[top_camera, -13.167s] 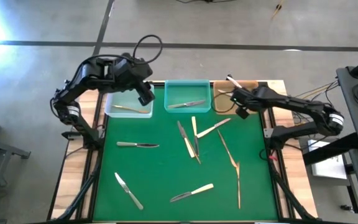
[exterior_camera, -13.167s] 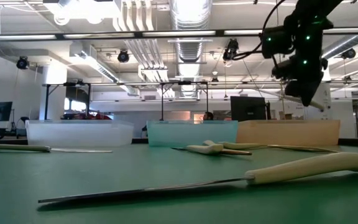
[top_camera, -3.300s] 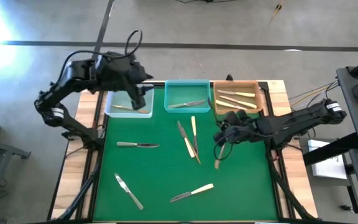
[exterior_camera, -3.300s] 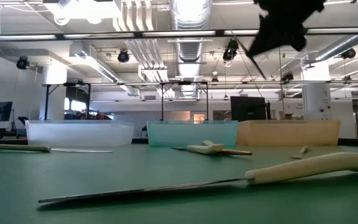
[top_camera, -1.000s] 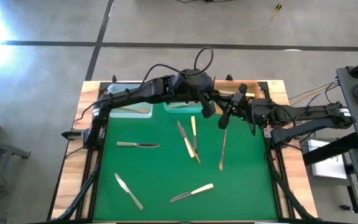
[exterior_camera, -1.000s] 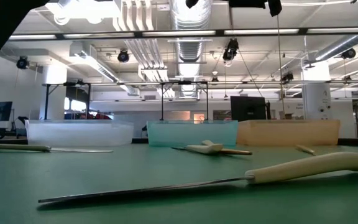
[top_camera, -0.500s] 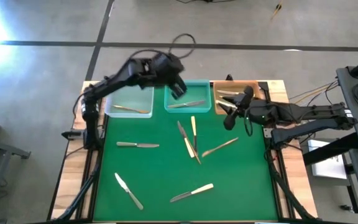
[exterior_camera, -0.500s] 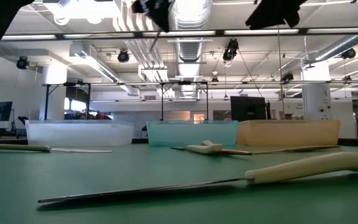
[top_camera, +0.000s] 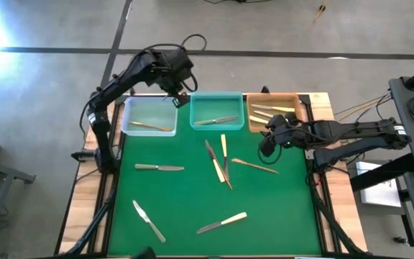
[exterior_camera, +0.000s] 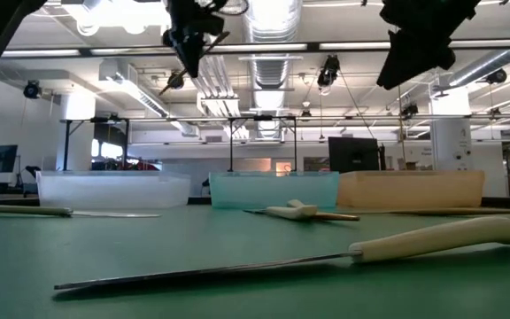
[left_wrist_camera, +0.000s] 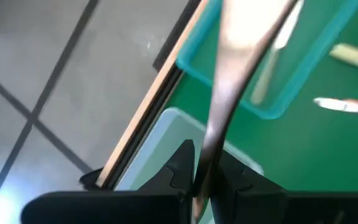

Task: Sort silverware by color (type)
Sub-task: Put the brown table knife into the white bin

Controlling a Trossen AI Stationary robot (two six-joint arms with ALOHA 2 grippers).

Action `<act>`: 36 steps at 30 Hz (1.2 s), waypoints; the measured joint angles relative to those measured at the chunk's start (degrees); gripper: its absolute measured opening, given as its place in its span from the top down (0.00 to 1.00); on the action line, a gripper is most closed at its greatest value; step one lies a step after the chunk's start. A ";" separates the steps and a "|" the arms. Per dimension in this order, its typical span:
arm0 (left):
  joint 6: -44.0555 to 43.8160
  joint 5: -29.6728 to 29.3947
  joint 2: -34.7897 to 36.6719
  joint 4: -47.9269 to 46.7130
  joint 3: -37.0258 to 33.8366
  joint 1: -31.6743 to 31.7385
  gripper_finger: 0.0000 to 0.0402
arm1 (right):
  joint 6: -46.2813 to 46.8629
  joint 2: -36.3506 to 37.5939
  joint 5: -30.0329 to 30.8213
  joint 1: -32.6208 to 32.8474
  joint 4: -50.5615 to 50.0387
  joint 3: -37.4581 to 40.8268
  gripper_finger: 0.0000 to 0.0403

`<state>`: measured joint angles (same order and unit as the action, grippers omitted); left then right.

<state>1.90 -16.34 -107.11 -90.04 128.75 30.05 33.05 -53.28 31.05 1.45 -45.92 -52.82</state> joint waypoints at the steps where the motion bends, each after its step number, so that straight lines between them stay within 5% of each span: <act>1: 0.63 0.27 0.42 0.35 -1.46 1.11 0.97 | 0.67 -0.52 0.00 0.00 -0.16 0.02 0.69; 9: 4.30 1.14 7.75 2.04 -23.37 10.78 0.97 | 5.45 -5.23 0.02 0.00 0.00 0.02 0.71; 15: 5.13 10.44 18.20 18.42 -44.86 16.50 0.97 | 6.93 -9.68 0.43 0.00 1.75 0.07 0.71; 20: 4.71 11.37 24.25 27.91 -56.79 18.10 0.97 | 6.88 -13.66 0.43 0.00 4.17 0.07 0.72; 27: 2.86 11.26 27.14 34.98 -65.39 18.09 0.92 | 10.13 -17.99 -3.91 0.00 4.67 0.07 0.74; 36: 3.37 10.95 26.25 37.07 -65.15 18.61 0.79 | 17.15 -18.64 -8.92 0.00 4.26 0.07 0.69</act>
<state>5.27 -5.39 -80.86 -52.97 63.61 48.65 50.20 -71.92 22.13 1.45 -41.66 -52.75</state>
